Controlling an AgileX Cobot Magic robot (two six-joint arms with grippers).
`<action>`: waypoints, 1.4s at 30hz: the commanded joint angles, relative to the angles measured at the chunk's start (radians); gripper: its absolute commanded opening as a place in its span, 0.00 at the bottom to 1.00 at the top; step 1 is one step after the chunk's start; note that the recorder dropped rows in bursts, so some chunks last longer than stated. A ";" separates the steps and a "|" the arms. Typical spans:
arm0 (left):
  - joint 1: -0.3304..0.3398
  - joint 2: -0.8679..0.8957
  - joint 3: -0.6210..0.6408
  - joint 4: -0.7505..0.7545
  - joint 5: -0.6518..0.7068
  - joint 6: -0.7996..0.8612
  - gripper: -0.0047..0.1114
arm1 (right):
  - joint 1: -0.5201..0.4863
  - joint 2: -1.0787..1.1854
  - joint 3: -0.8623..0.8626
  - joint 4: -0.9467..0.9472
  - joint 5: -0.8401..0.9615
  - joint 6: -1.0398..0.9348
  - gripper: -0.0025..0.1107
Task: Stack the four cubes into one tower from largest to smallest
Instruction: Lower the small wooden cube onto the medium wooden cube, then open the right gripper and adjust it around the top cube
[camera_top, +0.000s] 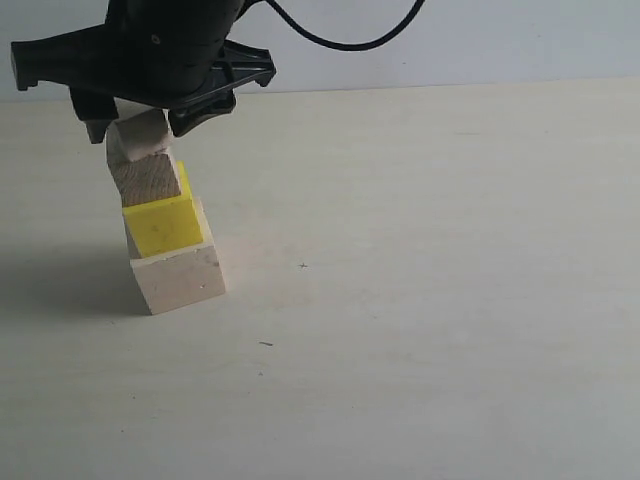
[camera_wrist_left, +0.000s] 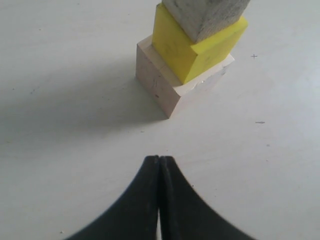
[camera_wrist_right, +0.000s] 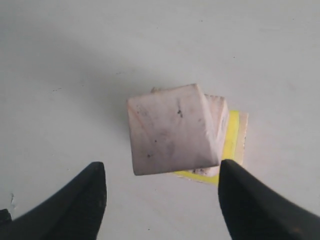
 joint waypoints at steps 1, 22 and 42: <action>-0.006 0.000 0.004 -0.012 0.003 -0.008 0.04 | 0.001 -0.014 -0.002 0.037 0.019 -0.002 0.57; -0.006 0.000 0.004 -0.017 0.009 -0.008 0.04 | 0.001 -0.026 -0.002 0.117 0.088 -0.114 0.33; -0.006 0.000 0.004 -0.017 0.011 -0.008 0.04 | 0.001 -0.026 -0.002 -0.066 0.105 -0.071 0.30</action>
